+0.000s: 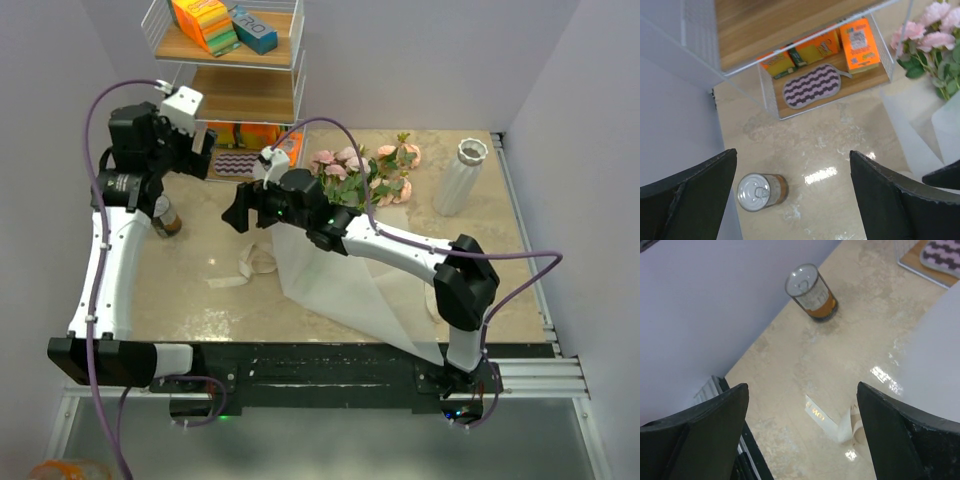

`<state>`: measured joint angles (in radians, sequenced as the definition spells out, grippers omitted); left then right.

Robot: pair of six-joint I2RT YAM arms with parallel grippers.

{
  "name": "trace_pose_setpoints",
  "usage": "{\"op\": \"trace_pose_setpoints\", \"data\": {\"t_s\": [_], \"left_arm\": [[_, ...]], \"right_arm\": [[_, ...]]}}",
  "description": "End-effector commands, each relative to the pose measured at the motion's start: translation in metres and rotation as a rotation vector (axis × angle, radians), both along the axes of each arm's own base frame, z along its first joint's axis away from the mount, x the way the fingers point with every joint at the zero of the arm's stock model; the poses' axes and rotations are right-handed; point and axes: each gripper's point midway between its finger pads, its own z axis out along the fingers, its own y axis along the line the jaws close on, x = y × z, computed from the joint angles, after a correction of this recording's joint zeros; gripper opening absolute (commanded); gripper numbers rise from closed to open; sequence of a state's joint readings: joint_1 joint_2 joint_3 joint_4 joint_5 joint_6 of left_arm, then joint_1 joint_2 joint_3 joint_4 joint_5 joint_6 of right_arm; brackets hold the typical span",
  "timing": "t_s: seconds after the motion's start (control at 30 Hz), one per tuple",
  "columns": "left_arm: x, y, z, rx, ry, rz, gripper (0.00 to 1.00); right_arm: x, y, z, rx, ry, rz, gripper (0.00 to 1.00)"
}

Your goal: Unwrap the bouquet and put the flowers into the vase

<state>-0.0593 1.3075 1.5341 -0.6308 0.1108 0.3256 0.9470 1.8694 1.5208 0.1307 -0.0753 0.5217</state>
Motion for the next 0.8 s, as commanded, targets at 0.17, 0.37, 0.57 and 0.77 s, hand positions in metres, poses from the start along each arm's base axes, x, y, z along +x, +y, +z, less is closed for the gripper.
{"op": "trace_pose_setpoints", "data": {"t_s": [0.17, 0.37, 0.57, 0.77], "left_arm": [[-0.023, 0.062, 0.085, -0.185, -0.235, 0.252, 0.99], [-0.020, 0.091, 0.080, -0.177, -0.232, 0.326, 0.99], [-0.008, 0.093, 0.072, -0.205, -0.189, 0.311, 0.99], [-0.001, 0.078, 0.062, -0.212, -0.134, 0.213, 0.99]], "right_arm": [[-0.005, 0.034, 0.002, 0.063, -0.010, 0.137, 0.91], [-0.004, 0.015, 0.051, 0.048, -0.110, 0.119, 0.92], [0.031, -0.078, 0.082, 0.006, -0.151, -0.068, 0.93], [0.065, -0.196, 0.015, -0.108, -0.043, -0.254, 0.91]]}}
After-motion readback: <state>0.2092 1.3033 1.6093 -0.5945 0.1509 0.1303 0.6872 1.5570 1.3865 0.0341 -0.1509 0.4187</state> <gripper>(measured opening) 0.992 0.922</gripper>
